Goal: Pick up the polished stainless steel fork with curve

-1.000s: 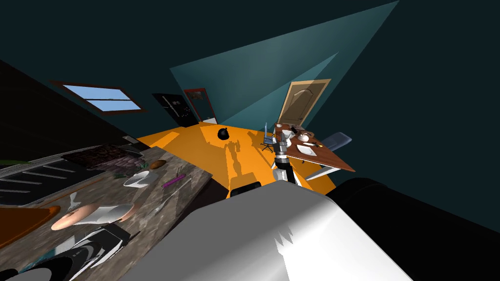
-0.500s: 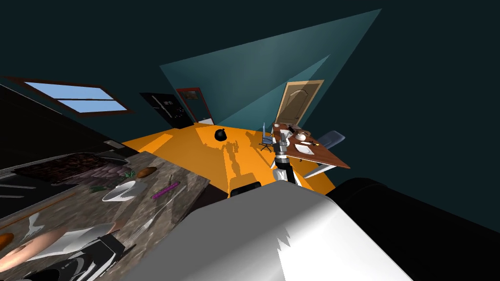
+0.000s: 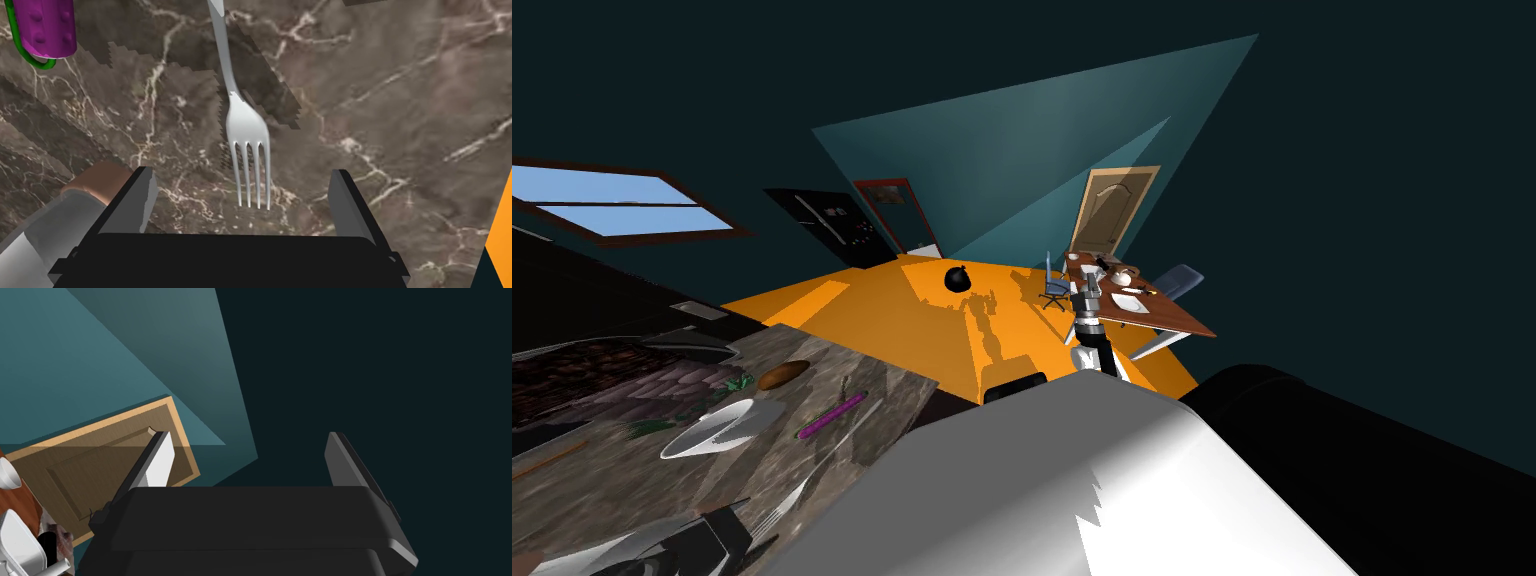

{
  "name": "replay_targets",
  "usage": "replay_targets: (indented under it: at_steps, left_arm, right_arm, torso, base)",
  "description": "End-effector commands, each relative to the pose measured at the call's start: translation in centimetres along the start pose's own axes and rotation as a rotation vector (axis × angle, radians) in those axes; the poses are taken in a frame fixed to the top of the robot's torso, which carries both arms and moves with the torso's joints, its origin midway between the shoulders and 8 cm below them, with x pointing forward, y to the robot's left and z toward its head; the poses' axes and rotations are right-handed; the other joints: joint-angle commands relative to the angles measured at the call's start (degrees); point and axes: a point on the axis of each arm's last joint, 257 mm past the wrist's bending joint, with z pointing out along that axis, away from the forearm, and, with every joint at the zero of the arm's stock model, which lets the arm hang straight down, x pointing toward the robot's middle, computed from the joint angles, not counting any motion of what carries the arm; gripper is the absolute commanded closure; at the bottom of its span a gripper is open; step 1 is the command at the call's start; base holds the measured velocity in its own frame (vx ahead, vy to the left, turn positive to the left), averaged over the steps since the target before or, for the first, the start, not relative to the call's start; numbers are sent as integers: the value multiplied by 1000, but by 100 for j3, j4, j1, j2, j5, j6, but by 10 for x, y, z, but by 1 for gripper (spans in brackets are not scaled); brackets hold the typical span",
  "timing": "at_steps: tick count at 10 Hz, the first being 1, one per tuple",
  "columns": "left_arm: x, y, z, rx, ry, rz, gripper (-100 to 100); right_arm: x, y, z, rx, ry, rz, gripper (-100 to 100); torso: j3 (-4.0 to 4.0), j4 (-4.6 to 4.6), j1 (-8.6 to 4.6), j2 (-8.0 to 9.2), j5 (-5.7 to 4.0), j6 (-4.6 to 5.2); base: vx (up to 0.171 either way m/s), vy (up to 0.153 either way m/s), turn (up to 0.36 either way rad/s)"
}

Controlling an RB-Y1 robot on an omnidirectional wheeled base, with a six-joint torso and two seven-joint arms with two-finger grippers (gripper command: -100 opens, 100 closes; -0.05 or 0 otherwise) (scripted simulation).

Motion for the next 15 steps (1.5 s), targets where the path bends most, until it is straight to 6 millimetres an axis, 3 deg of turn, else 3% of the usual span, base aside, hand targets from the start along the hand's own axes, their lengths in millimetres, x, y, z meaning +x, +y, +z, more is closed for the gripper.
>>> replay_targets:
  at_steps: [1, 8, 11, 12, 13, 15]
  left_arm:
    - [-4, 13, 0, -46, -11, -5, -100]
    - [-30, 69, -6, -266, -65, -35, -100]
    - [-33, 75, -6, -293, -72, -37, -100]
    - [-33, 76, -7, -298, -73, -38, 0]
    - [-33, 77, 4, -297, -72, -40, -100]
    - [-33, 79, 14, -298, -73, -42, -100]
  right_arm:
    - [0, 0, 0, 0, 0, 0, 0]
    - [0, 0, 0, 0, 0, 0, 0]
    - [0, 0, 0, 0, 0, 0, 0]
    - [0, 0, 0, 0, 0, 0, 0]
    - [0, 0, 0, 0, 0, 0, 0]
    - [0, 0, 0, 0, 0, 0, 0]
  torso:
    - [0, 0, 0, 0, 0, 0]
    - [1, 0, 1, 1, 1, -2]
    - [3, 1, -3, 7, 0, -3]
    - [7, 3, -12, 14, -1, -4]
    - [10, 4, -17, 18, -3, -4]
    - [14, 5, -21, 25, -3, -4]
  base:
    - [54, 41, -73]
    - [54, 41, -96]
    - [31, 34, -45]
    - [0, 0, 0]
    - [-6, -2, -18]
    - [-15, -5, -15]
